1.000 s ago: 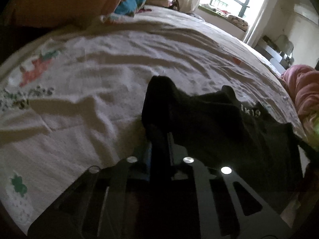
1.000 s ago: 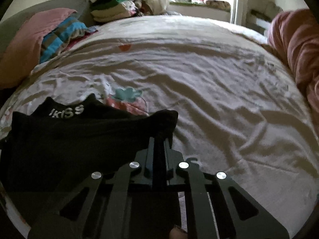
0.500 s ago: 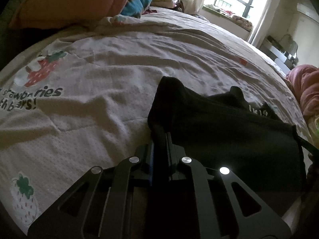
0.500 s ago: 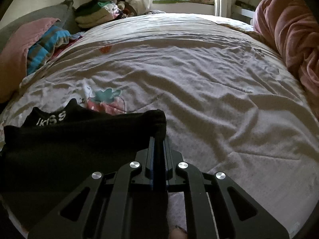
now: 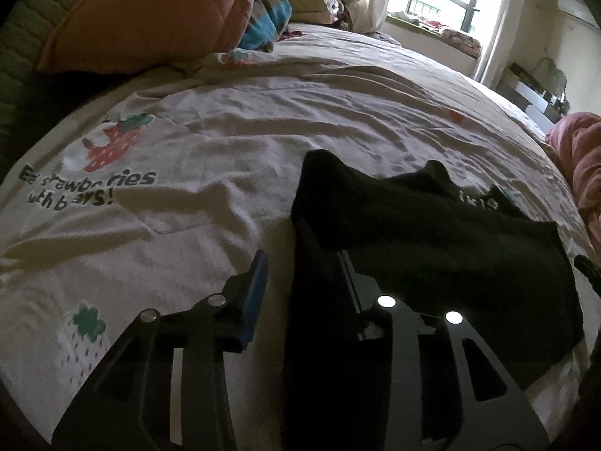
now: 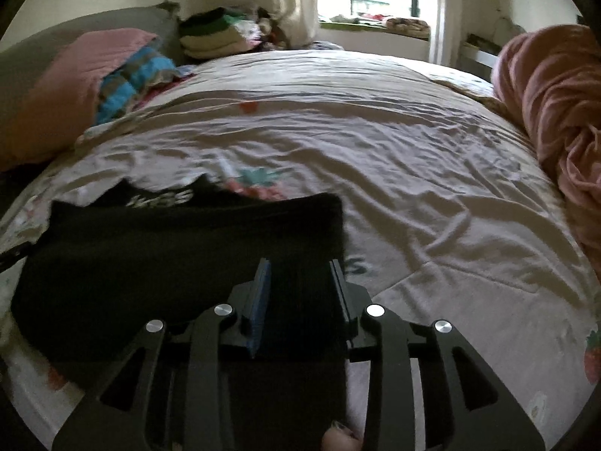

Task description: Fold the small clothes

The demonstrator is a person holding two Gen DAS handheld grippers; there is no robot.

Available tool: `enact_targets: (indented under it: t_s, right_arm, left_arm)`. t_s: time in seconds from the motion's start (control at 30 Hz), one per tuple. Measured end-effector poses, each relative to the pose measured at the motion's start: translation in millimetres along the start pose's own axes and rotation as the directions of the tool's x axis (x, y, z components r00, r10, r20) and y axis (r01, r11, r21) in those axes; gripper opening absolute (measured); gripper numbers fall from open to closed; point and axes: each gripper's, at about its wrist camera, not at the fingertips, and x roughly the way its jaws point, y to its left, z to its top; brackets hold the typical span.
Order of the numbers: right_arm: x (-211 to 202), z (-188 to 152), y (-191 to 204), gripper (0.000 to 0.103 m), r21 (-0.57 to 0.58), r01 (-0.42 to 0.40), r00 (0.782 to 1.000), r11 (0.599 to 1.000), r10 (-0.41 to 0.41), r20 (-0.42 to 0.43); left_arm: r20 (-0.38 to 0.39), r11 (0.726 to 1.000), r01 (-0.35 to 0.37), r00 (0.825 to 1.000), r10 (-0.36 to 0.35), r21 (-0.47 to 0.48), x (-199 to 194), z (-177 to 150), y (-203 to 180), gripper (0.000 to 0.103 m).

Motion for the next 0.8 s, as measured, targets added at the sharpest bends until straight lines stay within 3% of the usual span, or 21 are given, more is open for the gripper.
enact_targets:
  t_s: [0.17,0.4,0.63,0.8]
  right_arm:
    - [-14.3,-12.4,18.8,0.033,-0.054,-0.07,0.997,0.996,0.068,-0.033]
    - [-23.2,-30.5,28.6,0.034,-0.079,-0.106,0.992,0.991,0.1,-0.078]
    - [-23.7,-45.0,24.4,0.034,-0.075,-0.103,0.988,0.992,0.093,-0.124]
    - [-19.5,-56.2,15.1,0.034,-0.05,-0.084,0.983,0.995,0.075,-0.165]
  left_arm:
    - [-0.017,0.999,0.05,0.999,-0.05,0.006,-13.5,-8.3,-11.8,0.039]
    - [-0.07,0.992,0.113,0.992,-0.109,0.052,-18.5,-27.0,-41.1,0.044]
    - [-0.109,0.991,0.097,0.99,-0.086,0.098,-16.5,-43.2,-52.9,0.052]
    - [-0.127,0.991,0.107,0.987,-0.097,0.077,-16.3,-52.4,-49.7,0.052]
